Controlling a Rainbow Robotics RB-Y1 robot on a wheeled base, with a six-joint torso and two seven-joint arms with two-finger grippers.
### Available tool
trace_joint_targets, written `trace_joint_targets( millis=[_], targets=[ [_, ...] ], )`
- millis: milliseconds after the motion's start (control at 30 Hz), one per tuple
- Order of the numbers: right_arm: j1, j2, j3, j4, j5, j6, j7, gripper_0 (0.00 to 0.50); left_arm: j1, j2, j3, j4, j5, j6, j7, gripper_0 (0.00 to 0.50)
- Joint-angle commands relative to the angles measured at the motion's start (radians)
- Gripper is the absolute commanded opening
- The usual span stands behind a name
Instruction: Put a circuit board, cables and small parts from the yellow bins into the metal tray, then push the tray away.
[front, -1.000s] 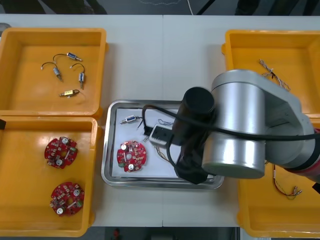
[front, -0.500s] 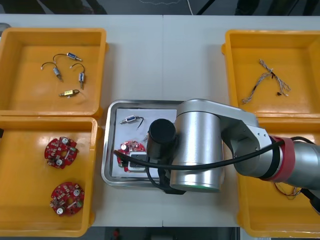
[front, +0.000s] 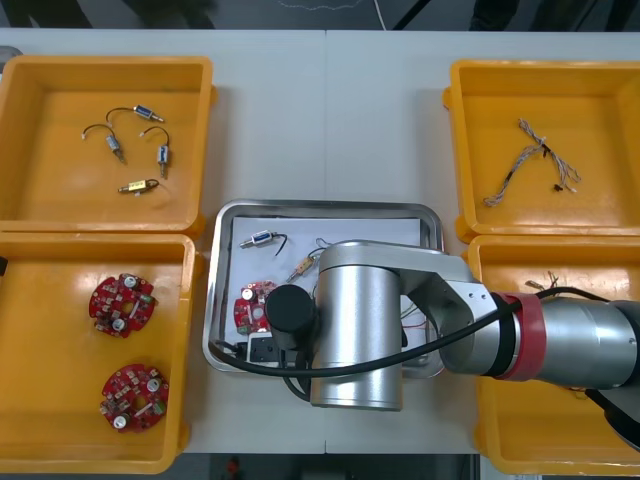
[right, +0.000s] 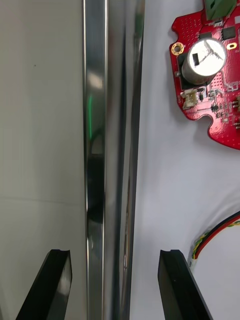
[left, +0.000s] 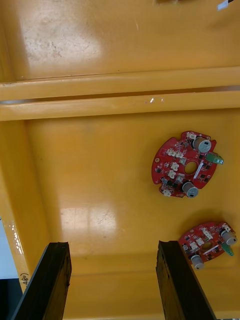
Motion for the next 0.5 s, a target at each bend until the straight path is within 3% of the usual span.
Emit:
trace_joint_targets(
  millis=[33, 500],
  targets=[
    [0.02, 0.063, 0.011, 0.014, 0.045, -0.009, 0.0, 0.5, 0.017, 0.041, 0.031, -0.026, 0.008, 0.006, -0.026, 0.5],
    [0.087, 0.086, 0.051, 0.028, 0.154, -0.011, 0.0, 0.5, 0.017, 0.041, 0.031, -0.026, 0.008, 0.006, -0.026, 0.5]
  ],
)
